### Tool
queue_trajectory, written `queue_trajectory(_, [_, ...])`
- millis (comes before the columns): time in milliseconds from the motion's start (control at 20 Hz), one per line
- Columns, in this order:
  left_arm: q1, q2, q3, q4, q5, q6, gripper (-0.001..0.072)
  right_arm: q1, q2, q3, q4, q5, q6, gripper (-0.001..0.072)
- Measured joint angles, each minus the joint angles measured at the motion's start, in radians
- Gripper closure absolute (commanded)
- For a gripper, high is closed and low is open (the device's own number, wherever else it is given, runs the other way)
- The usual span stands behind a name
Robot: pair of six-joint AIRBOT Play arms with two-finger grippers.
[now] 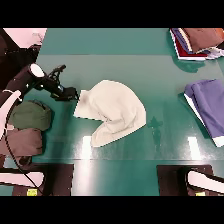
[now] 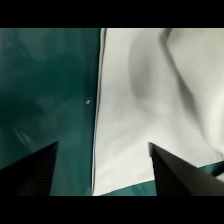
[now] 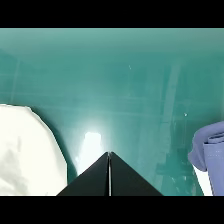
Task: Fold the shirts.
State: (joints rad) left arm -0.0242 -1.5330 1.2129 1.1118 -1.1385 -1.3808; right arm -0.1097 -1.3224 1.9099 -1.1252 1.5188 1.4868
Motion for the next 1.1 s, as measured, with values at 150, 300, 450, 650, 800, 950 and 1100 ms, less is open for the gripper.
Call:
queue_trajectory(150, [0.004, 0.002, -0.079, -0.079, 0.040, 0.046, 0.0060, 0.000, 0.000, 0.000, 0.000, 0.000, 0.000, 0.0693])
queue_trajectory(300, [-0.016, 0.000, -0.117, -0.131, 0.066, 0.071, 0.0062, 0.001, 0.000, 0.000, 0.000, 0.000, 0.000, 0.0693])
queue_trajectory(450, [-0.048, -0.011, -0.137, -0.141, 0.088, 0.077, 0.0689, 0.001, 0.000, 0.000, 0.001, 0.009, 0.000, 0.0693])
queue_trajectory(650, [-0.055, -0.006, -0.111, -0.140, 0.100, 0.074, 0.0686, 0.007, 0.009, -0.059, 0.005, 0.049, 0.000, 0.0692])
queue_trajectory(800, [-0.047, 0.021, -0.035, -0.145, 0.095, 0.071, 0.0685, 0.042, 0.026, -0.224, 0.006, 0.073, 0.000, 0.0283])
queue_trajectory(950, [-0.043, 0.055, 0.041, -0.144, 0.087, 0.071, 0.0685, 0.122, 0.033, -0.476, 0.012, 0.029, -0.004, 0.0176])
queue_trajectory(1100, [-0.043, 0.074, 0.092, -0.141, 0.079, 0.071, 0.0685, 0.218, 0.007, -0.729, 0.101, -0.100, -0.056, 0.0180])
